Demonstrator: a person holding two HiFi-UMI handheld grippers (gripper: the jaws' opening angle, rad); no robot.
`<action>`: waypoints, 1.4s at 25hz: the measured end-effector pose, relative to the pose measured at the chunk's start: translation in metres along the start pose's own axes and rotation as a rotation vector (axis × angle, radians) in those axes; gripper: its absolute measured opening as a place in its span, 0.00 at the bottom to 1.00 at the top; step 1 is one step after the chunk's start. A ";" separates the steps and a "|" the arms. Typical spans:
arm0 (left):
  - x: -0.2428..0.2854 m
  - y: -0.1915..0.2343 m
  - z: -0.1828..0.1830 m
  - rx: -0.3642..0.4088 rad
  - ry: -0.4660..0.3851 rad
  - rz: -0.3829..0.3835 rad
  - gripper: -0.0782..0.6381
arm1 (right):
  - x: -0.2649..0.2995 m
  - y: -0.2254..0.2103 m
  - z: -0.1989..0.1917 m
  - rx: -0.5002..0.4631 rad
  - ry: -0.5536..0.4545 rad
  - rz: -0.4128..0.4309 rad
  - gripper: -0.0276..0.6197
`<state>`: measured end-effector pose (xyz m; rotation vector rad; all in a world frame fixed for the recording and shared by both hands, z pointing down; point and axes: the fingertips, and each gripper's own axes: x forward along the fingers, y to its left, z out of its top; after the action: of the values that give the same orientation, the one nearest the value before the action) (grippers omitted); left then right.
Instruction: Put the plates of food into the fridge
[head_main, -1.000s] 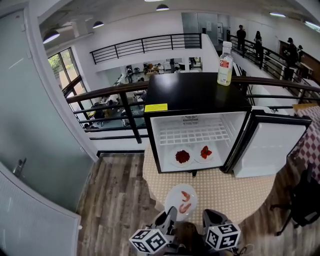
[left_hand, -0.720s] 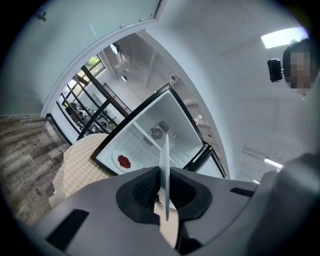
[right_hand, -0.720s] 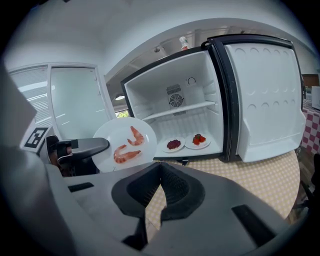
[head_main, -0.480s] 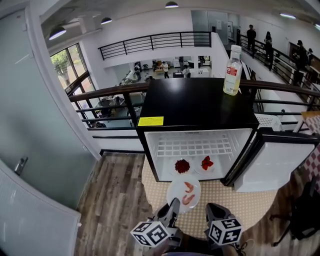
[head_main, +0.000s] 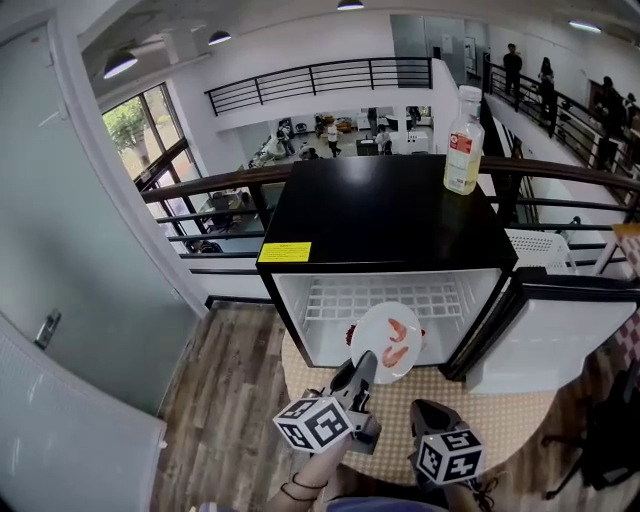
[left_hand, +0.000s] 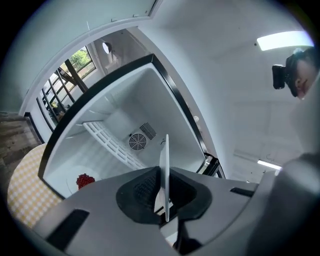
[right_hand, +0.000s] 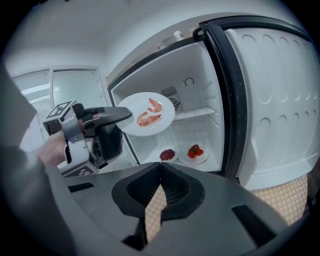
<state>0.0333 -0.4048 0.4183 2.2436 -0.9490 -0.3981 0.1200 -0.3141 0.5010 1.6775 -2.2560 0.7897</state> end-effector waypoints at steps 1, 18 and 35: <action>0.011 0.000 0.003 0.007 0.000 -0.003 0.15 | 0.001 -0.002 0.001 -0.001 0.001 0.004 0.07; 0.139 0.024 0.016 -0.217 0.061 0.079 0.15 | 0.013 -0.032 0.010 0.022 -0.001 0.018 0.07; 0.158 0.047 0.019 -0.155 0.100 0.189 0.15 | 0.022 -0.035 0.008 0.029 0.018 0.019 0.07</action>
<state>0.1084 -0.5521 0.4322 1.9950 -1.0309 -0.2627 0.1463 -0.3431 0.5150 1.6564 -2.2624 0.8428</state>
